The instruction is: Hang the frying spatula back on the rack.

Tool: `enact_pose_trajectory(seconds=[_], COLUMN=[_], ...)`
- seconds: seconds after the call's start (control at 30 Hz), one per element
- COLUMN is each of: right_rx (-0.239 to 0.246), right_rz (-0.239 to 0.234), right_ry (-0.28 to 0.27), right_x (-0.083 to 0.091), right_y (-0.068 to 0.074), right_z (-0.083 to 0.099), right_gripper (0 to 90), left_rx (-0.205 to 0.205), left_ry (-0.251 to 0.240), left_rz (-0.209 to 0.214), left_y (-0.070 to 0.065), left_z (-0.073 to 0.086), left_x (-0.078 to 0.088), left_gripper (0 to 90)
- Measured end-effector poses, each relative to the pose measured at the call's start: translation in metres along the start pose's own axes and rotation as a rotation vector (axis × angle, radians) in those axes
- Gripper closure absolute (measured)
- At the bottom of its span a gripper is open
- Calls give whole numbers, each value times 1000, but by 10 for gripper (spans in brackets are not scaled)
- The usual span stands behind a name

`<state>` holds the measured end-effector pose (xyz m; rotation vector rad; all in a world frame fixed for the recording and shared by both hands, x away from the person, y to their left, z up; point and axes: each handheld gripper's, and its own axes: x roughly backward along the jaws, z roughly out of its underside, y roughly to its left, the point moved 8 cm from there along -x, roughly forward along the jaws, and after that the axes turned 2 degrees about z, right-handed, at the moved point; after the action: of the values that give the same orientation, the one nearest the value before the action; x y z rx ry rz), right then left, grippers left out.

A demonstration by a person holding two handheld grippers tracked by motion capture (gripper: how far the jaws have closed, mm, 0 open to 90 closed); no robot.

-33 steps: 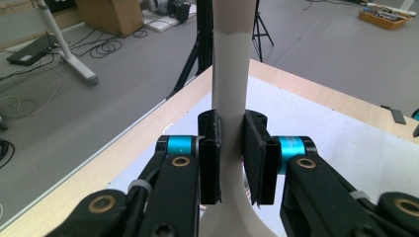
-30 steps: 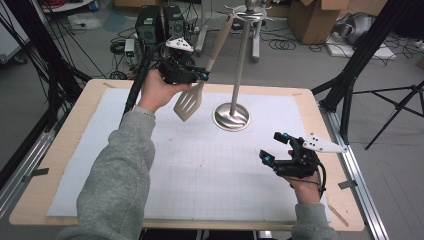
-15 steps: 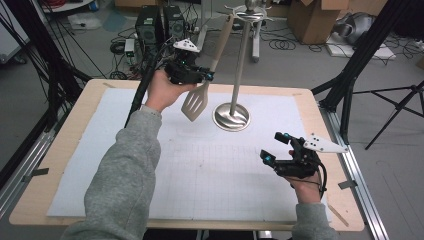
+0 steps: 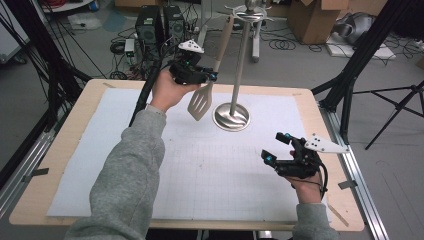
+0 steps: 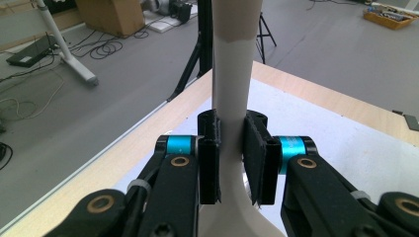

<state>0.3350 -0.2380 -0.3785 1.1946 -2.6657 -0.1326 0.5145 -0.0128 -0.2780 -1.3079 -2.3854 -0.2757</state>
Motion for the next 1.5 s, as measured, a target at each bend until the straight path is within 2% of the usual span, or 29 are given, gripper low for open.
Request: enact_pose_trajectory(seconds=[0.23,0.33,0.53,0.67,0.73,0.77,0.83,1.03,1.27,1.37,1.5], right_rx=[1,1,1,-3,2,3,2,6,9,4,5], right_rz=[5,10,13,16,20,18,18,20,22,21,24], right_ry=[-4,-7,-11,-10,-9,-11,-10,-4,2,7,9], right_x=[4,6,9,10,10,9,9,8,7,7,6], right_y=[-1,-1,-1,-1,-1,-1,-1,0,0,0,0], right_z=[0,0,0,0,0,0,0,1,1,2,2], right_gripper=[87,87,87,87,87,87,87,87,87,87,87], left_rx=[2,-14,-9,-21,-28,-42,-55,-39,-31,-38,-27], left_ry=[3,3,-22,-47,-41,-24,-20,-73,-122,-122,-139], left_rz=[-7,-3,27,52,47,53,53,77,90,94,87], left_y=[1,-1,-5,-7,-7,-8,-8,-10,-13,-13,-12], left_z=[1,1,0,2,5,7,9,13,23,28,35], left_x=[-3,-2,4,13,17,19,23,37,53,62,73], left_gripper=[765,736,488,391,274,254,247,183,169,169,169])
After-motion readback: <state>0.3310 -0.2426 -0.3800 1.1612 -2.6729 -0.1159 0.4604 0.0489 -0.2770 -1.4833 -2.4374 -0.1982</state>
